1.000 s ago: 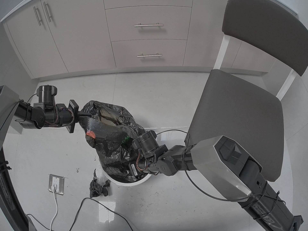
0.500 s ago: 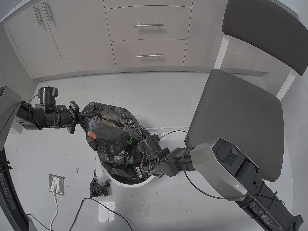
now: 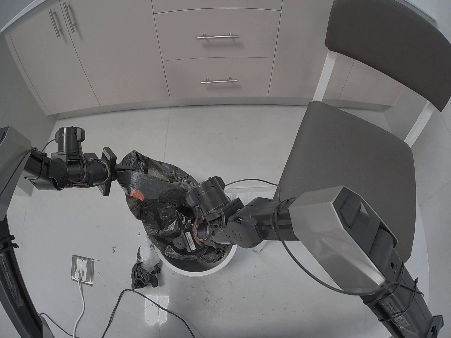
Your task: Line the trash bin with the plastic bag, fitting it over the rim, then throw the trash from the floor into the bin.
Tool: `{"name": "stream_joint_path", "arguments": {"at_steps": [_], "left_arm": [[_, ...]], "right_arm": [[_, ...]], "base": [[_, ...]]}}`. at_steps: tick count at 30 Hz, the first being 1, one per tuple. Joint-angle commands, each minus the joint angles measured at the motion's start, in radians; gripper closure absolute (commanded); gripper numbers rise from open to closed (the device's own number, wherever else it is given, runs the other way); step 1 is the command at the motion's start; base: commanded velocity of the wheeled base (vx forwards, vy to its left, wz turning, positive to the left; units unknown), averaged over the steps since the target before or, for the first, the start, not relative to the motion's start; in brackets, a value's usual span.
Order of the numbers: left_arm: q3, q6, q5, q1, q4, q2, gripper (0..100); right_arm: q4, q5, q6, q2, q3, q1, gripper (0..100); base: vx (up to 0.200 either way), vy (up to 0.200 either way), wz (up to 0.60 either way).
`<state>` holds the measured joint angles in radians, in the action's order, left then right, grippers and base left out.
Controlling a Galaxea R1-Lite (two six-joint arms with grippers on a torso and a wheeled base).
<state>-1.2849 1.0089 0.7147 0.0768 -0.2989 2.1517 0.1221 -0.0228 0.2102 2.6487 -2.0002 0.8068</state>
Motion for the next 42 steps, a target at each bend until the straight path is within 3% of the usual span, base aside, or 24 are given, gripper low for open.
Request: {"name": "stream_joint_path", "arguments": {"at_steps": [1, 10, 31, 42], "left_arm": [[0.001, 0.0, 0.0, 0.003, 0.0, 0.002, 100], [-0.001, 0.002, 0.0, 0.003, 0.0, 0.002, 100], [0.002, 0.0, 0.0, -0.005, 0.0, 0.0, 100], [0.004, 0.0, 0.0, -0.008, -0.009, 0.008, 100]], "right_arm": [[0.025, -0.02, 0.003, -0.082, 0.0, 0.048, 0], [0.027, -0.034, 0.003, -0.162, 0.081, 0.092, 0], [-0.027, -0.066, 0.012, -0.142, 0.061, 0.014, 0], [-0.03, -0.055, 0.018, -0.013, 0.0, 0.006, 0]], "base": [[0.0, 0.0, 0.0], [0.0, 0.0, 0.0], [0.0, 0.0, 0.0], [0.0, 0.0, 0.0]]}}
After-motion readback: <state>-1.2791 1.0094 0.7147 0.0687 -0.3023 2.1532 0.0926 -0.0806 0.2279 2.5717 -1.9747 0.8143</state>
